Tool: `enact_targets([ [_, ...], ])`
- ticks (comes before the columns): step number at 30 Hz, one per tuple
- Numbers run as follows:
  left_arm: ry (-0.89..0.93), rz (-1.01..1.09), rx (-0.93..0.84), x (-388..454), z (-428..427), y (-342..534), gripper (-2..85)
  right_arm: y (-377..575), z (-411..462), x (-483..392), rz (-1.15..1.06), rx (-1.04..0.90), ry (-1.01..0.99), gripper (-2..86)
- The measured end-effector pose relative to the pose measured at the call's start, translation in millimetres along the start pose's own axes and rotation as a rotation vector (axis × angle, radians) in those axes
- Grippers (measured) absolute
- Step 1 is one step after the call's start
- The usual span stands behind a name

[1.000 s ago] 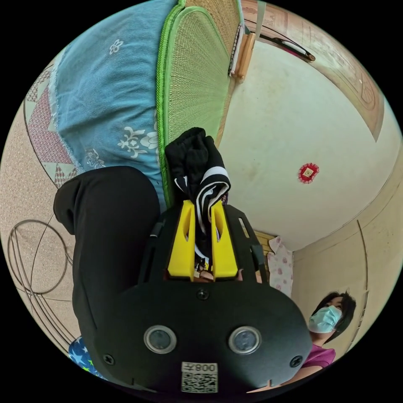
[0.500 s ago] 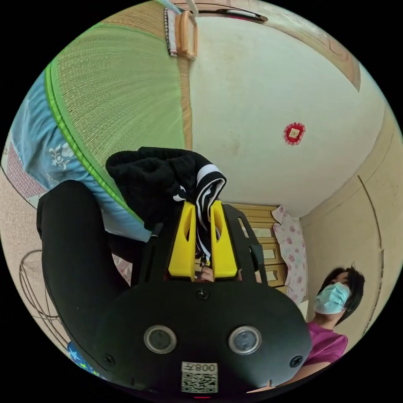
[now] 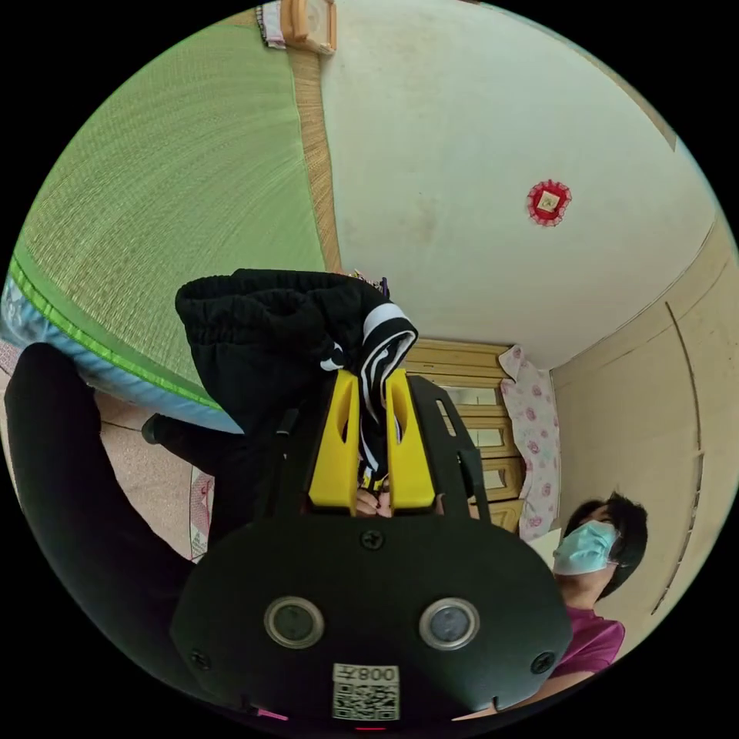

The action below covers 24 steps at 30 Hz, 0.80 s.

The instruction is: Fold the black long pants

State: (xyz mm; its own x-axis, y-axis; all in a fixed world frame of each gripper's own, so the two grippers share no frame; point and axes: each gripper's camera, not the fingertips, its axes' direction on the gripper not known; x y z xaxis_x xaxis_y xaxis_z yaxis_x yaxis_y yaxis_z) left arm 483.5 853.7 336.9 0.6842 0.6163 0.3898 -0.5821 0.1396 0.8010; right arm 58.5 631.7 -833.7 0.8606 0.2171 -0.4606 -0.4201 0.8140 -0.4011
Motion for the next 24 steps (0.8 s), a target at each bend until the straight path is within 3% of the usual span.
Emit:
enact_targets([
  [6,-0.017,0.063,-0.141,62.0,183.0,-74.6,6.4,-18.2,-103.3,14.1,-0.081,0.142,0.059,1.3],
  [11,0.076,0.215,-0.318,162.6,421.5,-143.7,6.4,-51.5,-220.7,-23.8,-0.253,0.308,0.173,1.4],
  [17,0.193,0.421,-0.572,267.0,687.2,-163.1,6.7,-32.4,-359.9,-81.1,-0.481,0.536,0.384,1.6],
  [21,0.13,0.482,-0.689,262.8,816.2,-158.6,6.9,8.6,-416.2,-29.0,-0.403,0.643,0.526,1.7],
  [24,-0.048,0.439,-0.808,212.3,907.3,-155.9,6.8,37.2,-442.3,59.3,-0.213,0.696,0.539,1.8],
])
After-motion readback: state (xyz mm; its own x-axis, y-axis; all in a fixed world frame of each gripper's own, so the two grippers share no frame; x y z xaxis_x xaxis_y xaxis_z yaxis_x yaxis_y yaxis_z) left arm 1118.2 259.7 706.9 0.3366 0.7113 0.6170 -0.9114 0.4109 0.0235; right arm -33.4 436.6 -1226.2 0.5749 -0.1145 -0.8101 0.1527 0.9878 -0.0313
